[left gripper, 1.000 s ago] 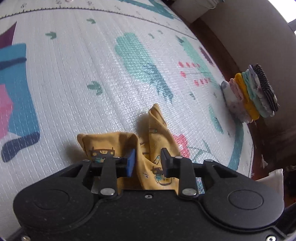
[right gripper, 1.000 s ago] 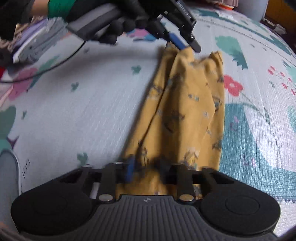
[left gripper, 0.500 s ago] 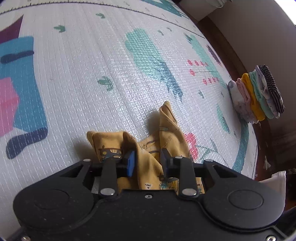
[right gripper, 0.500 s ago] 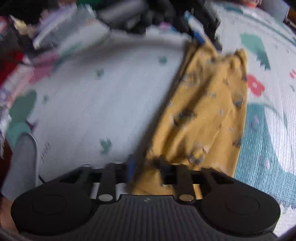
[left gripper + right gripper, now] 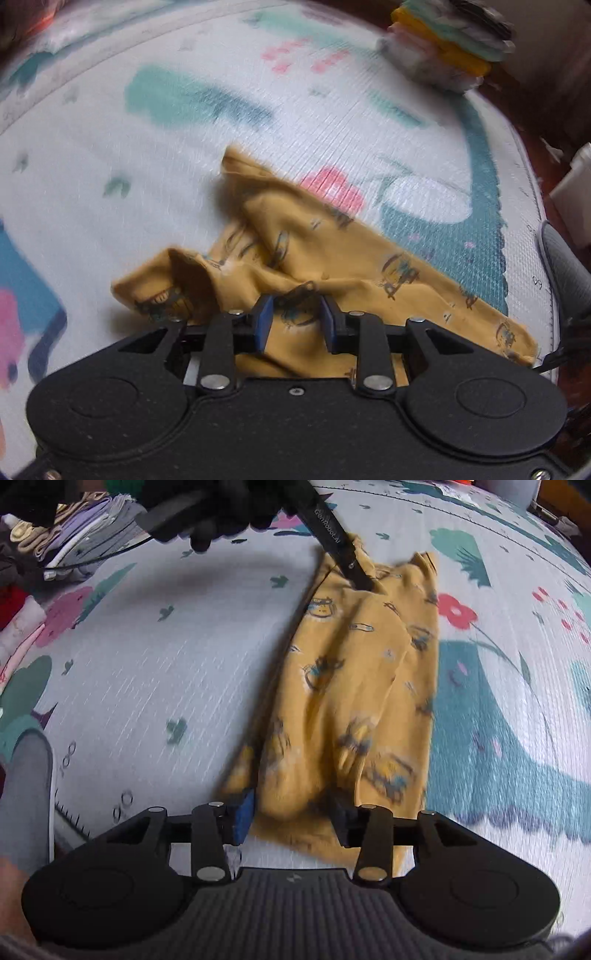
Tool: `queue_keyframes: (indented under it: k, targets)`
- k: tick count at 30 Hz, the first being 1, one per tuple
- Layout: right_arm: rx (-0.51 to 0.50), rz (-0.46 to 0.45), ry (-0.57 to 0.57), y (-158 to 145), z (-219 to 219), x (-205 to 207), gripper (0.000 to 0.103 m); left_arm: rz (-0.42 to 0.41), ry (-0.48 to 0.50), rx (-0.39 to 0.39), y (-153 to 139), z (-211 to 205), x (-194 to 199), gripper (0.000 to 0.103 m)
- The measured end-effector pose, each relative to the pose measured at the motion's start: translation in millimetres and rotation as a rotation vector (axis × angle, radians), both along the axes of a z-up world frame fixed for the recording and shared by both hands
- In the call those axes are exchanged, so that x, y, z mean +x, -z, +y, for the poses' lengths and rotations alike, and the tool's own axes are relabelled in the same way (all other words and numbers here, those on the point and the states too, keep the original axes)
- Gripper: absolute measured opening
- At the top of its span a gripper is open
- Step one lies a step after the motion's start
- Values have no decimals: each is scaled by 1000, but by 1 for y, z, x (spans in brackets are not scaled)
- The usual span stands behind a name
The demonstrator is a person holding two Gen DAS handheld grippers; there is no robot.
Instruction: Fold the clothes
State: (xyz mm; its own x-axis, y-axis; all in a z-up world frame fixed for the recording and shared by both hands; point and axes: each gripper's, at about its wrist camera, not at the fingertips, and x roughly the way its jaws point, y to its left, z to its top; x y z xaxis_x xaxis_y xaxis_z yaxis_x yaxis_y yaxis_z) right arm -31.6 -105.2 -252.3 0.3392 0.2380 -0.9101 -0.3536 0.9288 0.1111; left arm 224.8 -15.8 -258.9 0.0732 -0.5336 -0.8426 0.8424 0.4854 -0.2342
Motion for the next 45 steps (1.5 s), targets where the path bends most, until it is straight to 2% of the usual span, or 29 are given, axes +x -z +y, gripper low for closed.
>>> queue_keyframes:
  k: [3,7,11,12,13,14,15,17,18,19,20,22,25,28,30,32,33,34,37,40,43,45]
  targets:
    - [73,-45,67,-14,-12,-9,45,-2,-3,-38,-15,8,-4,27]
    - [120,-38,242,-12,-33,3,44,31,55,-74,-25,14,-19,27]
    - [198,29,338,5,-48,18,43,36,56,-30,-6,14,-30,27]
    - [195,41,318,6,-45,20,27,33,50,-21,-1,14,-32,28]
    - [187,42,287,3,-40,19,5,43,43,-20,0,15,-31,30]
    - [203,34,272,-2,-38,18,5,58,34,-24,-1,16,-28,30]
    - [267,33,286,-10,-40,18,5,74,26,-27,-2,17,-26,30]
    - [481,50,344,-22,-49,20,4,84,28,-28,-3,18,-23,30]
    - [554,74,385,-22,-53,22,4,90,24,-29,-2,16,-20,30]
    - [557,107,431,-14,-59,25,4,98,16,-31,0,14,-18,30]
    - [548,146,486,-4,-67,26,4,102,12,-31,1,13,-18,31]
    - [468,211,605,20,-90,18,5,106,13,-34,3,12,-18,33]
    - [477,220,640,28,-102,15,7,113,14,-46,5,12,-18,38]
    - [383,211,512,19,-83,24,9,124,11,-46,4,11,-17,40]
    - [349,213,508,18,-83,26,11,113,16,-38,2,10,-17,40]
    - [323,202,535,14,-86,24,22,85,31,-36,-3,10,-19,40]
    - [286,166,529,9,-83,22,39,71,44,-41,-7,11,-20,40]
    - [224,107,501,2,-77,20,46,54,51,-44,-10,12,-21,40]
    - [62,-63,390,-15,-53,14,45,16,32,-61,-15,20,-17,40]
    - [20,-184,203,-26,-19,21,43,-18,-23,-87,-16,27,-9,38]
    - [16,-199,75,-21,7,32,44,-39,-74,-116,-15,32,-1,38]
    - [-2,-100,80,-1,11,46,49,-44,-85,-127,-13,34,2,38]
